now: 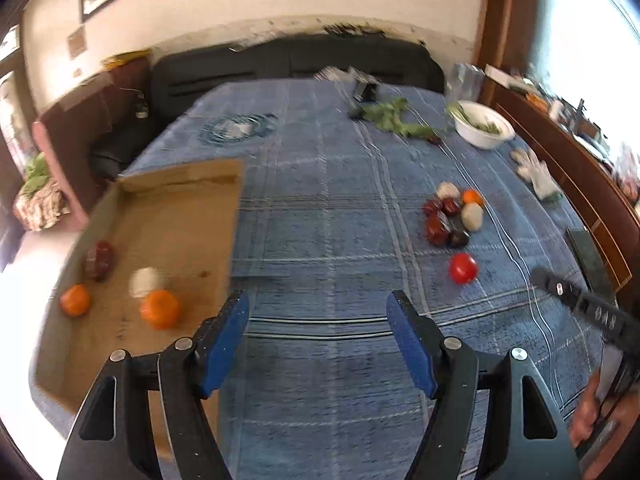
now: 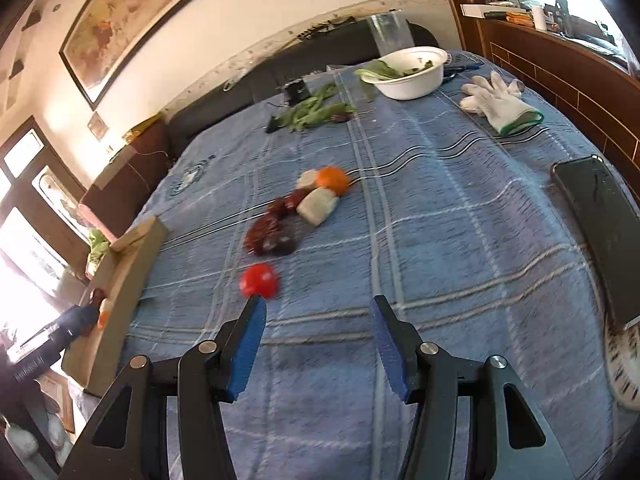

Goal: Organize fruits
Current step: 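Move both open tools back over the remaining fruit, then grasp another red date with the left tool while the right tool grasps a white cube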

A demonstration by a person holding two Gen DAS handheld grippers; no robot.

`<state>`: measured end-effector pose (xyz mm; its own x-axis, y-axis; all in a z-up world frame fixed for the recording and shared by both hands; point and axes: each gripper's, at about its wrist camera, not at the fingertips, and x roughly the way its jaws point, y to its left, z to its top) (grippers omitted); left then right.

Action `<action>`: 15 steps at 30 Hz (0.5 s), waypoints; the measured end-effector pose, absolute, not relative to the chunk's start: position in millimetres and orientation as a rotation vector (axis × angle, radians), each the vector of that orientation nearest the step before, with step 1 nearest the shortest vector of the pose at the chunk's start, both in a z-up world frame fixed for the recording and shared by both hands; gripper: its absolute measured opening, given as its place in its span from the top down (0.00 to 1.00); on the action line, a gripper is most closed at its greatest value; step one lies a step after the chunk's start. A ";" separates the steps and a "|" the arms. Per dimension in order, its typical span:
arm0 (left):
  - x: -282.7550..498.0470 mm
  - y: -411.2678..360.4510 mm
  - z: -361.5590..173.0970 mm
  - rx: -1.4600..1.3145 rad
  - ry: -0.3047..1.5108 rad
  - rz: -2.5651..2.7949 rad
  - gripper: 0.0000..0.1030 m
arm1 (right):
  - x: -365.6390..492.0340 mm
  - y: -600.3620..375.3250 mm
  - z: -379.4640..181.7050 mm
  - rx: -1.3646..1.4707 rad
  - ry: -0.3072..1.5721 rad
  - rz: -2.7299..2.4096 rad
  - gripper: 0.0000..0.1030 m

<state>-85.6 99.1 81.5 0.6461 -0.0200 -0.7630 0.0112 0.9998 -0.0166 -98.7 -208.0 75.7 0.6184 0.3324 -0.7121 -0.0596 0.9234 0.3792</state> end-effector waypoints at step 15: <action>17.1 42.5 38.9 -0.038 0.951 -0.187 0.33 | 3.8 -191.5 51.0 0.351 0.945 0.239 0.44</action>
